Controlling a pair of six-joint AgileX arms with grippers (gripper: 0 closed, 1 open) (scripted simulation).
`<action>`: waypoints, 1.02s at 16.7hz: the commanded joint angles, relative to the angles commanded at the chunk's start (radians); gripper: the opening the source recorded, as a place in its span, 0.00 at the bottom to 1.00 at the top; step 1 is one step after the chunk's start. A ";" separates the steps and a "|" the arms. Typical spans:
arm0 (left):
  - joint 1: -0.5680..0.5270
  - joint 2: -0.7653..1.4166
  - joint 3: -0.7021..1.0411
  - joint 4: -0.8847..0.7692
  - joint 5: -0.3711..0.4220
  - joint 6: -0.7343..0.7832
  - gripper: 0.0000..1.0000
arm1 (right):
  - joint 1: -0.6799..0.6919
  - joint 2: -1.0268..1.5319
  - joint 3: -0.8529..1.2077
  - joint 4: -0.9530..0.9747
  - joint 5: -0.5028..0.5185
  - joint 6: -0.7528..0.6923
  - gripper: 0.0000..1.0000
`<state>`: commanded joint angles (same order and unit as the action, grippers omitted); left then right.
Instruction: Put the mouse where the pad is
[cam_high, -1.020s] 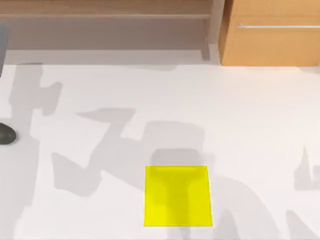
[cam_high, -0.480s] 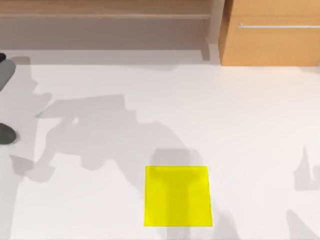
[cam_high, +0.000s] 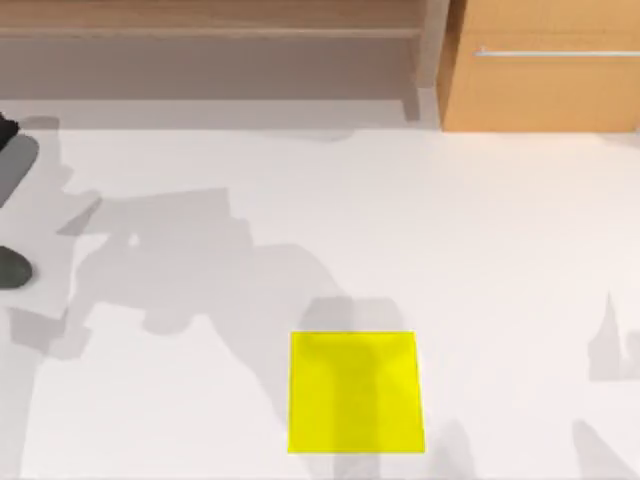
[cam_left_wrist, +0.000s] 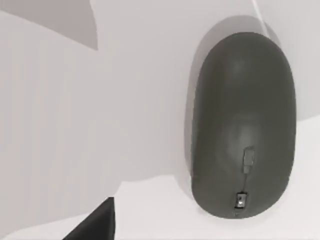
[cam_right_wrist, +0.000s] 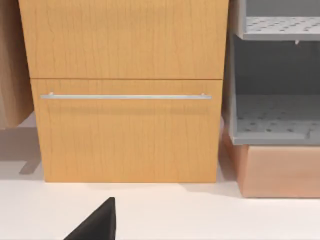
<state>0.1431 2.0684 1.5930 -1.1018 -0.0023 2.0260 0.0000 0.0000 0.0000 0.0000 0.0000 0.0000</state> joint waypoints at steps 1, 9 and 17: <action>0.001 0.014 -0.024 0.042 0.000 0.001 1.00 | 0.000 0.000 0.000 0.000 0.000 0.000 1.00; 0.005 0.100 -0.171 0.275 0.001 0.007 1.00 | 0.000 0.000 0.000 0.000 0.000 0.000 1.00; 0.005 0.100 -0.171 0.275 0.001 0.007 0.55 | 0.000 0.000 0.000 0.000 0.000 0.000 1.00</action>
<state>0.1482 2.1685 1.4221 -0.8266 -0.0014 2.0329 0.0000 0.0000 0.0000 0.0000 0.0000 0.0000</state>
